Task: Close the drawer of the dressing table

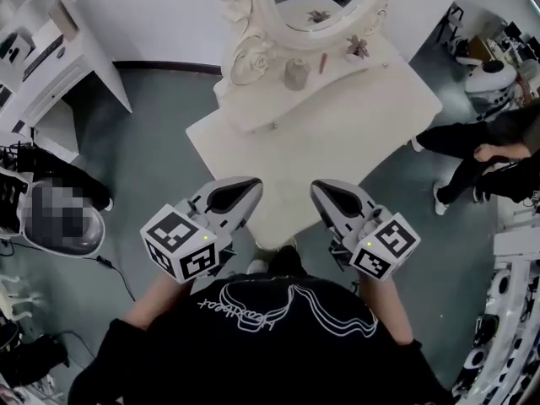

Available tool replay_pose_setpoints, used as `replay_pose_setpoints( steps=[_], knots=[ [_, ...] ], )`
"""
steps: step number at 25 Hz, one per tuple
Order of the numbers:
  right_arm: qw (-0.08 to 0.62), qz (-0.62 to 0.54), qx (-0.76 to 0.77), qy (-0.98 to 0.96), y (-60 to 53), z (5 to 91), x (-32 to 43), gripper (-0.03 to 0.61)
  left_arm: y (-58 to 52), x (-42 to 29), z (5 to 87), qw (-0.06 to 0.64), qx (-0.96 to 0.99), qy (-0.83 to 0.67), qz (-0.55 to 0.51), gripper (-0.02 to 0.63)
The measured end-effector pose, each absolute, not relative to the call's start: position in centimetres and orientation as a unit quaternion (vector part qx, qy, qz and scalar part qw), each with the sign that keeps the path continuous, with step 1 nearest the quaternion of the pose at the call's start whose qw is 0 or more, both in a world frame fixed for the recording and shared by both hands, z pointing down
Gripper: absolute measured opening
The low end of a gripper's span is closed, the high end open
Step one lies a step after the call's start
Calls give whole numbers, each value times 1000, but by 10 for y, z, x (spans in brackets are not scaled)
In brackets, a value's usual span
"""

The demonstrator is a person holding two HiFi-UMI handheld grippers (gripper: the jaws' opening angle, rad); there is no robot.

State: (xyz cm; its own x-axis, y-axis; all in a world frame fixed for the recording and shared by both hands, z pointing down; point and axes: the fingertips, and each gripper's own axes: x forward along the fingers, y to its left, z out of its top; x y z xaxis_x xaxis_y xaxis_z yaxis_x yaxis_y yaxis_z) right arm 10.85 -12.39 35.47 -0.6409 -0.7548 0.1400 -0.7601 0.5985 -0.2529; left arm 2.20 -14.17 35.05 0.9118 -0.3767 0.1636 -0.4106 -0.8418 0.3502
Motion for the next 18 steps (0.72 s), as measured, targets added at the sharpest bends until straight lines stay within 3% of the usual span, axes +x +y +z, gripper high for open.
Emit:
replay_pose_setpoints(
  steps=[18],
  knots=[
    [-15, 148, 447, -882, -101, 350, 115, 3, -125, 29, 350, 195, 960, -195, 40, 3]
  ],
)
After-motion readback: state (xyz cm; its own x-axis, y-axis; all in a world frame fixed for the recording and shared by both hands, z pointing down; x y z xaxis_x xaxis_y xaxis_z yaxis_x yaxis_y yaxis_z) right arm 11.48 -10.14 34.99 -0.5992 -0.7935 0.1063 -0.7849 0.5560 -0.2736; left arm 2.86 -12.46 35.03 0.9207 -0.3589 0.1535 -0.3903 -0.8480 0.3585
